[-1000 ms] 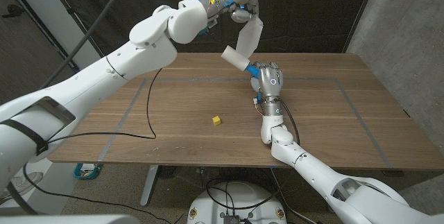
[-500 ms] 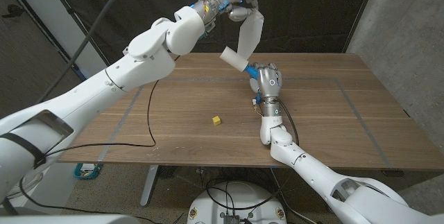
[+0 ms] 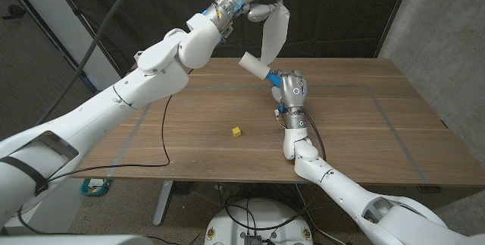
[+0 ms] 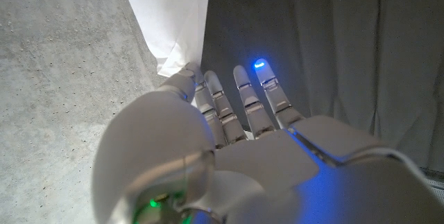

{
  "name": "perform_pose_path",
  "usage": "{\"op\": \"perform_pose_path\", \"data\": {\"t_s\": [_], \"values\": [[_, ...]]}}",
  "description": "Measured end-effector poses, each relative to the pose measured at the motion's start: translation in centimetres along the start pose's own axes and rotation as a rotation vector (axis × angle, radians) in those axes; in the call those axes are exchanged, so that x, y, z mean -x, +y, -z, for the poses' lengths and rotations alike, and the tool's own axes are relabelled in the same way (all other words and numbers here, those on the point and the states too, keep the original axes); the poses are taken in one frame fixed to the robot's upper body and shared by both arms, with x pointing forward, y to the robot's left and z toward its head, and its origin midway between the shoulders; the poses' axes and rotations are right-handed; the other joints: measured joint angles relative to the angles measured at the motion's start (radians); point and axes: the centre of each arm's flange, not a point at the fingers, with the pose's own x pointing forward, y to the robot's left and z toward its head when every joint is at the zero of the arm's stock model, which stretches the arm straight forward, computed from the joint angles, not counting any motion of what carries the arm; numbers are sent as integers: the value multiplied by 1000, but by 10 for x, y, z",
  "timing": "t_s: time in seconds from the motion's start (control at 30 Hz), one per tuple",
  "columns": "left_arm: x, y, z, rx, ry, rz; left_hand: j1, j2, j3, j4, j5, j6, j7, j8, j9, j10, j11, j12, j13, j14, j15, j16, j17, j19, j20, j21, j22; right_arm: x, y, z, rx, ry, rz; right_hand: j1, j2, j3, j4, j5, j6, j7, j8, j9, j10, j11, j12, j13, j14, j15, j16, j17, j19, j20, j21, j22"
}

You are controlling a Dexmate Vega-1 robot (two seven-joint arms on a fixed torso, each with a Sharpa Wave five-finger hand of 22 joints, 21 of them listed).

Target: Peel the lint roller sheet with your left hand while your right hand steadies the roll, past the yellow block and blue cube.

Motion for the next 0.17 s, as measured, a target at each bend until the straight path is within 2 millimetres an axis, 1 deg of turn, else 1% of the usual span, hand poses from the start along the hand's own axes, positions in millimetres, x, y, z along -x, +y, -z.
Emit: {"op": "perform_pose_path", "data": {"t_s": [0.03, 0.07, 0.1, 0.17], "values": [[1, 1, 2, 2, -1, 6, -25, -14, -8, -2, 0, -56, -9, -47, -32, -16, 6, -28, -19, -15, 1, -6, -14, -13, 4, -10, -1, 1, 0, 0, 1, 1, -1, 0, 0, 0, 0, 0, 0, 0, 0, 0, 0, 0, 0, 2, 0, 0, 0, 0, 0, 0, 0, 0], [1, 0, 1, 6, -3, 10, -39, -27, -15, -3, 0, -95, -15, -77, -53, -26, 8, -46, -31, -24, 0, -9, -23, -18, 10, -15, -1, 1, 0, -1, 0, -1, -1, 0, 0, 3, -3, 0, 0, 0, 0, 0, 0, 0, 0, 1, 0, 0, 0, 0, 0, 0, 0, 0], [2, 0, 2, 8, -3, 14, -48, -31, -17, -4, 0, -116, -18, -94, -64, -31, 11, -55, -39, -33, 2, -10, -28, -23, 14, -16, -1, 1, 0, -1, 0, 0, -1, 0, 0, 3, -3, 0, 0, 0, 0, 0, 0, 0, 0, 1, 0, 0, 0, 0, 0, 0, 0, 0], [2, -1, 1, 17, -10, 24, -54, -37, -17, -4, 0, -134, -20, -109, -73, -34, 14, -64, -44, -35, 4, -10, -31, -25, 16, -19, -1, 1, -1, -3, -2, -6, -1, 0, 0, 3, -3, 0, 0, 0, 0, 0, 0, 0, 0, 1, 0, 0, 0, 0, 0, 0, 0, 0]]}}
